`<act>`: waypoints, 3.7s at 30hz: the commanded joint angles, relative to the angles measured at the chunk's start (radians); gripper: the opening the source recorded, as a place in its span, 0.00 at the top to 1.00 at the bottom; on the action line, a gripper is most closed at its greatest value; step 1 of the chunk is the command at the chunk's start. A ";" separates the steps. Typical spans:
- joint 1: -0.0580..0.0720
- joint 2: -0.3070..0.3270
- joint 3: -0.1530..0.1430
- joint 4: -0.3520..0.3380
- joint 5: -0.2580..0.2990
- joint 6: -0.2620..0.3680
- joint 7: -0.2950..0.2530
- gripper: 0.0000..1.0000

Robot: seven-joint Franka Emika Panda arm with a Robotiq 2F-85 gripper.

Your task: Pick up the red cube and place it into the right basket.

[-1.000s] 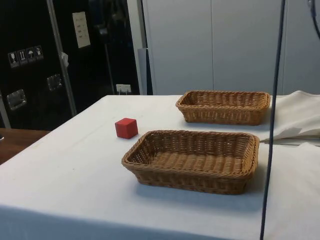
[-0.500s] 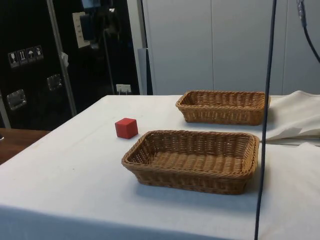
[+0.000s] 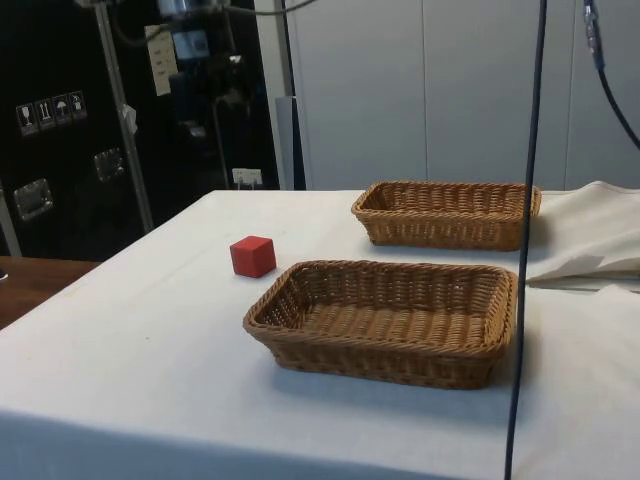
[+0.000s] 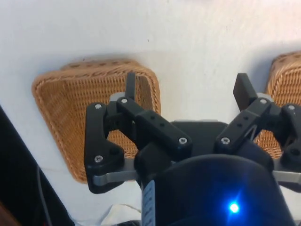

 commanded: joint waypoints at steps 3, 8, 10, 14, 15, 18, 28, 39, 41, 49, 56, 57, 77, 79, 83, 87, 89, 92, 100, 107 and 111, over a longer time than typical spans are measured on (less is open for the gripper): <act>-0.006 0.019 0.001 -0.014 0.016 0.031 0.013 0.00; -0.012 0.044 0.002 -0.029 0.024 0.063 0.015 0.00; -0.017 0.053 0.001 -0.033 0.032 0.076 0.010 0.00; -0.024 0.067 -0.006 -0.044 0.056 0.103 -0.012 0.00; -0.026 0.070 -0.008 -0.046 0.063 0.109 -0.020 0.00; -0.031 0.079 -0.015 -0.054 0.087 0.130 -0.046 0.00; -0.044 0.102 -0.028 -0.080 0.162 0.197 -0.154 0.00; -0.053 0.164 -0.034 -0.083 0.216 0.259 -0.237 0.00; -0.055 0.179 -0.036 -0.079 0.225 0.270 -0.245 0.00; -0.066 0.264 -0.041 -0.034 0.281 0.297 -0.267 0.00; -0.065 0.316 -0.045 0.000 0.319 0.299 -0.262 0.00; -0.064 0.322 -0.046 0.004 0.324 0.300 -0.260 0.00; -0.066 0.380 -0.055 0.020 0.334 0.300 -0.170 0.00; -0.062 0.381 -0.059 0.018 0.331 0.299 -0.166 0.00; -0.063 0.398 -0.056 0.031 0.344 0.302 -0.143 0.00; -0.062 0.397 -0.058 0.030 0.341 0.302 -0.137 0.00; -0.061 0.397 -0.058 0.029 0.341 0.302 -0.138 0.00; -0.061 0.396 -0.059 0.028 0.340 0.303 -0.140 0.20; -0.060 0.396 -0.059 0.026 0.339 0.303 -0.141 0.97; -0.061 0.399 -0.060 0.031 0.338 0.299 -0.141 0.97; -0.051 0.362 -0.072 0.008 0.327 0.285 -0.145 0.97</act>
